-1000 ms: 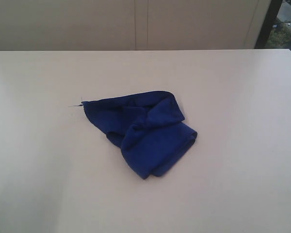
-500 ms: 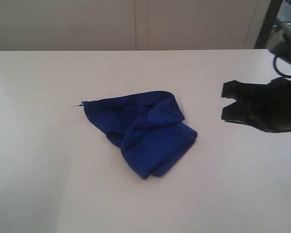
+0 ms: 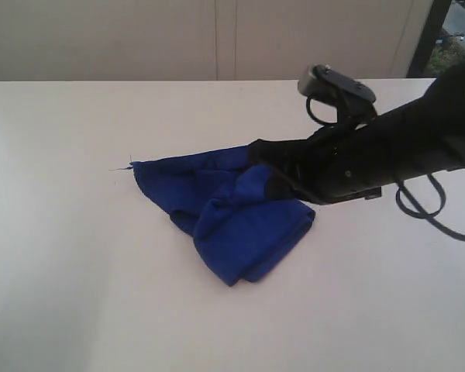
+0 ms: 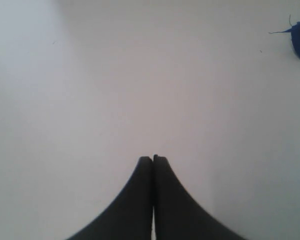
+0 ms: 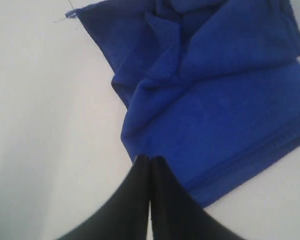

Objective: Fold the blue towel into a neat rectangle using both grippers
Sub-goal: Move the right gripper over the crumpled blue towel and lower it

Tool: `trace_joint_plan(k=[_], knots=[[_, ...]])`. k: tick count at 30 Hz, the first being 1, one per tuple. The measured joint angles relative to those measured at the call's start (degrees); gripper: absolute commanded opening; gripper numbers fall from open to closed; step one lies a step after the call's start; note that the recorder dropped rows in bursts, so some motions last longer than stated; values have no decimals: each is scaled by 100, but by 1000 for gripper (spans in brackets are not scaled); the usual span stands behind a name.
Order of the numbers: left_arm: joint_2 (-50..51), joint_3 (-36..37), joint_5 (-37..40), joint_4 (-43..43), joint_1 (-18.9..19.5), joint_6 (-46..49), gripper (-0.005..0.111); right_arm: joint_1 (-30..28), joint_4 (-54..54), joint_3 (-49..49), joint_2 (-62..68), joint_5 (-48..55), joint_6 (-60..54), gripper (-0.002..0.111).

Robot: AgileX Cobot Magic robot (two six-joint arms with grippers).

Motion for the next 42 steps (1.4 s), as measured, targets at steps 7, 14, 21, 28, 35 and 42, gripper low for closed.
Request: trace_joint_plan(k=[7, 14, 21, 28, 35, 42], knots=[[0, 0, 0, 0, 0, 0, 0, 179, 0, -178, 490, -207, 154, 0], [0, 0, 0, 0, 0, 0, 0, 258, 19, -714, 787, -150, 293, 0], [0, 0, 0, 0, 0, 0, 0, 495, 85, -1006, 1181, -217, 301, 0], [0, 0, 0, 0, 0, 0, 0, 547, 530, -1110, 1594, -543, 301, 0], [0, 0, 0, 0, 0, 0, 0, 547, 734, -1309, 2003, -839, 326, 19], [0, 0, 0, 0, 0, 0, 0, 547, 756, -1351, 2308, -1223, 551, 37]])
